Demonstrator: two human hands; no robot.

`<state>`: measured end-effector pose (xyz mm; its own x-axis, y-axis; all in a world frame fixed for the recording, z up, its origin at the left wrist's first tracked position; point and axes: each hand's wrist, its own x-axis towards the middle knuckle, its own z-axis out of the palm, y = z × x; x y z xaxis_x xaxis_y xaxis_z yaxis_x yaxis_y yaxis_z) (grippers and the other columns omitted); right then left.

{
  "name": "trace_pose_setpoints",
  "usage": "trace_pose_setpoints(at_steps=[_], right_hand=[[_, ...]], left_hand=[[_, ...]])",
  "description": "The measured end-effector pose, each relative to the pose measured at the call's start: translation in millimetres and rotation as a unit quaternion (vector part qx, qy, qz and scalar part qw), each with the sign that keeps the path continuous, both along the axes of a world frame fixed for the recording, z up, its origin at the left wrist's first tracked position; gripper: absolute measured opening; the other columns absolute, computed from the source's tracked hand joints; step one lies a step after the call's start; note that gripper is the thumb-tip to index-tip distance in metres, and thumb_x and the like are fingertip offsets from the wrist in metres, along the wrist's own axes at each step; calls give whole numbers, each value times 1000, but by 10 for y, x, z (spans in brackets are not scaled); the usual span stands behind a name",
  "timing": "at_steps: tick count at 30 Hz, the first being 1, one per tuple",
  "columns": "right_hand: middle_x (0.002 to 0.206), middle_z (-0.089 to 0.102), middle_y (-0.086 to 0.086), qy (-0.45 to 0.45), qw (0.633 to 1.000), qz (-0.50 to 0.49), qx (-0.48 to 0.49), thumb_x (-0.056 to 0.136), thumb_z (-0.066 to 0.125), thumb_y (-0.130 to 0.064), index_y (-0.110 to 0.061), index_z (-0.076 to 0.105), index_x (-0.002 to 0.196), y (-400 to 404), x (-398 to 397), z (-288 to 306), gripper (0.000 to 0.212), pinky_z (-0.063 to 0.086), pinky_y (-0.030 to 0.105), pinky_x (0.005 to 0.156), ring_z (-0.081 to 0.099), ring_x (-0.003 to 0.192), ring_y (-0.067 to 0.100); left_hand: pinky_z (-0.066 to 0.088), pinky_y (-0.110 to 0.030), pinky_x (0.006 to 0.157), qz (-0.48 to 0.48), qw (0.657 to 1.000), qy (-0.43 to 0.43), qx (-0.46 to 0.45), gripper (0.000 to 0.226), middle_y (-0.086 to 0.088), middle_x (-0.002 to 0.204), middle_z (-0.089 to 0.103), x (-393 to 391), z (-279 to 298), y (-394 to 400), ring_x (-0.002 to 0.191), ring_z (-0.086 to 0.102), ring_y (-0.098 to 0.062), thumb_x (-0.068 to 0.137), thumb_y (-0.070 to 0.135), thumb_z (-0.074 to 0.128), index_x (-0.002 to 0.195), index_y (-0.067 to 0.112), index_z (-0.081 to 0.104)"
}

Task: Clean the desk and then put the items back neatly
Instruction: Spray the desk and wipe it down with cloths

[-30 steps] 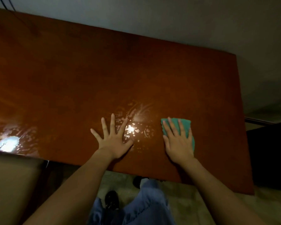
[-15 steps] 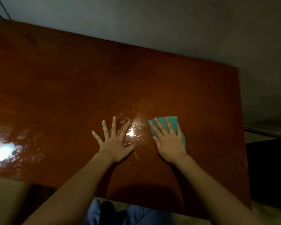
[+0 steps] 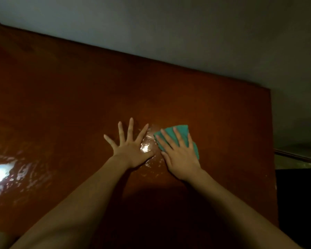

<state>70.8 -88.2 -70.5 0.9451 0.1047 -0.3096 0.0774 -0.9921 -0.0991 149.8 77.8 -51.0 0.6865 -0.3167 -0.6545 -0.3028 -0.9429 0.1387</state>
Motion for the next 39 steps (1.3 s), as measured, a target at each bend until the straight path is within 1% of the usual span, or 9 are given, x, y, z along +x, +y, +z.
trace_pose_setpoints(at_steps=[3,6,10,17,21,26,30,34,39], right_hand=[[154,26,-8,24,999,-20,-21,95,25,-43,-31,17,149,-330,-61,78,56,21,60,111,26,142,28],[156,-13,-12,10,988,-153,-13,101,11,-40,-36,-13,146,-616,238,49,51,-2,55,115,-10,146,23],[158,-15,-9,0,968,-250,17,102,13,-40,-33,-10,150,-499,910,48,53,-12,58,112,-18,145,26],[156,-17,-12,-16,1000,-24,6,99,11,-44,-35,-17,145,-67,956,-3,54,-12,57,112,-18,145,26],[153,16,-11,-24,999,42,-15,94,23,-44,-31,13,149,-437,684,-26,57,14,58,112,20,143,24],[158,-9,-12,2,990,-138,-31,99,7,-45,-37,-10,148,-993,1010,10,53,-3,53,115,-12,145,19],[159,-11,-10,-14,960,-279,3,102,14,-39,-33,-7,150,-860,1677,36,53,-9,59,112,-13,146,26],[159,-12,-11,-22,984,-177,14,102,15,-39,-34,-9,150,-455,1960,25,53,-12,60,112,-15,145,27],[158,-9,-14,-14,1000,13,-9,95,4,-49,-38,-13,145,-580,1444,45,54,-12,51,112,-20,142,18]], left_hand=[[-15,-75,95,-2,1000,-2,-3,93,-1,133,-54,37,22,-3,124,-47,-34,77,81,34,133,49,-32],[-14,-76,95,-11,1000,-6,-4,92,-2,136,-53,60,14,-9,121,-48,-34,77,80,34,129,48,-35],[-16,-75,94,-28,1000,-14,3,91,-2,137,-53,129,-27,-10,123,-48,-34,75,83,30,126,49,-37],[-17,-75,93,-6,1000,-9,-15,91,5,133,-54,377,-39,-183,125,-48,-31,76,82,32,135,51,-29],[-18,-75,93,-7,1000,-3,-15,93,3,136,-54,417,-16,-205,122,-50,-29,73,84,33,135,52,-29],[-18,-77,90,-14,1000,5,-7,99,2,136,-54,532,-25,-249,122,-50,-31,70,85,37,134,52,-31],[-18,-78,88,7,1000,5,-19,98,4,134,-55,743,-52,-370,120,-51,-30,71,85,38,133,53,-31],[-18,-78,88,9,1000,16,-18,101,5,131,-57,841,-31,-427,118,-52,-30,69,85,42,132,54,-30],[-18,-77,90,16,999,25,-21,102,6,130,-58,864,-10,-427,117,-52,-28,69,83,46,135,54,-27]])
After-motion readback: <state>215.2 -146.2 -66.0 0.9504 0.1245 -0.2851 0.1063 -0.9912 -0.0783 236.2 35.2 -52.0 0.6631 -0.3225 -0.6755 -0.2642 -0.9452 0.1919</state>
